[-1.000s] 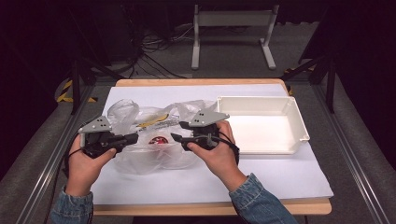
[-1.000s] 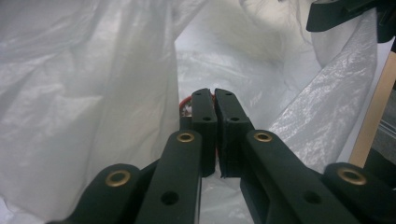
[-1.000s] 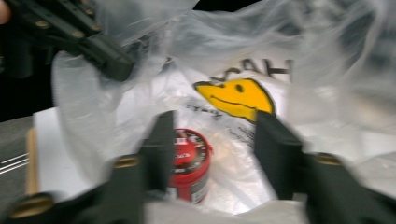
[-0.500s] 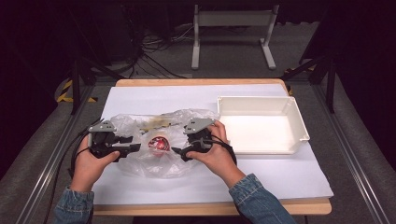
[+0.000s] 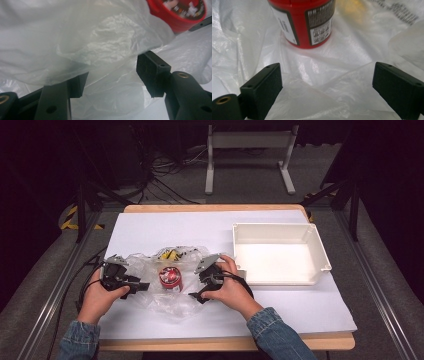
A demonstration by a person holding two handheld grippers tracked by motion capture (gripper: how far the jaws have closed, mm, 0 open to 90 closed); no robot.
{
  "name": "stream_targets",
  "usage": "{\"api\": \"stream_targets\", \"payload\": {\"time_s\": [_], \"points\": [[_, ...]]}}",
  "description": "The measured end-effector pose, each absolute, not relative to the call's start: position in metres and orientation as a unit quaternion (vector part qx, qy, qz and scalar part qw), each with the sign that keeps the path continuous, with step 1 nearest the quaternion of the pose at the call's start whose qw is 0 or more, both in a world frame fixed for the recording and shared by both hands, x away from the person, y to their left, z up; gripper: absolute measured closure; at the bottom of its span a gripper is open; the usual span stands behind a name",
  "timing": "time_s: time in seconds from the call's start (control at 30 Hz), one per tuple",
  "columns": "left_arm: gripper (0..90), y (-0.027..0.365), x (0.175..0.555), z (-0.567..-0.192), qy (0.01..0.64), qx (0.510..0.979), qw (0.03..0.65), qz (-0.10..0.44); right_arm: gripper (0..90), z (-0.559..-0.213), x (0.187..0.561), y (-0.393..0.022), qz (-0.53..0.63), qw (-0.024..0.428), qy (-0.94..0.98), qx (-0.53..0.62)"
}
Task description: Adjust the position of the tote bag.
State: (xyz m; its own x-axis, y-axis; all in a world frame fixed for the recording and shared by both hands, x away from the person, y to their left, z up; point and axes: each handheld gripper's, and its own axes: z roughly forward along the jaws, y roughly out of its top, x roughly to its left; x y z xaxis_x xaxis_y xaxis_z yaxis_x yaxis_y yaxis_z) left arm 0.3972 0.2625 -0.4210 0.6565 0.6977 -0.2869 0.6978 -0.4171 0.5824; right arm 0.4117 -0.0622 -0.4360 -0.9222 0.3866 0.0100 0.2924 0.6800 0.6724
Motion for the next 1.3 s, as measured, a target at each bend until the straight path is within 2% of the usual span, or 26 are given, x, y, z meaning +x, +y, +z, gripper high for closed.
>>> {"api": "stream_targets", "payload": {"time_s": [0.2,0.27,0.33,0.6,0.7,0.87,0.9,1.1,1.3], "points": [[42.5,0.266,0.396,-0.427,0.420,0.847,0.325,-0.026,10.5,-0.440,0.408,-0.067,0.354,0.035,0.912,0.203],[40.7,0.265,0.394,-0.421,0.412,0.849,0.329,-0.021,17.0,-0.436,0.406,-0.069,0.362,0.034,0.911,0.197],[42.8,0.265,0.391,-0.417,0.408,0.849,0.336,-0.016,21.6,-0.425,0.401,-0.070,0.388,0.039,0.900,0.195],[44.7,0.261,0.388,-0.410,0.391,0.846,0.362,-0.022,27.6,-0.384,0.383,-0.067,0.462,0.069,0.867,0.174],[44.9,0.259,0.387,-0.409,0.388,0.846,0.366,-0.018,34.9,-0.370,0.378,-0.062,0.488,0.074,0.855,0.161],[44.5,0.259,0.386,-0.411,0.388,0.846,0.366,-0.019,63.1,-0.348,0.380,-0.052,0.500,0.096,0.848,0.145],[44.5,0.259,0.386,-0.411,0.387,0.847,0.365,-0.018,65.9,-0.346,0.381,-0.050,0.502,0.102,0.847,0.146],[44.8,0.257,0.385,-0.408,0.379,0.847,0.372,-0.016,73.6,-0.334,0.398,-0.039,0.521,0.142,0.825,0.165],[44.0,0.256,0.384,-0.407,0.368,0.847,0.383,-0.015,74.3,-0.346,0.424,-0.035,0.505,0.182,0.820,0.198]]}}
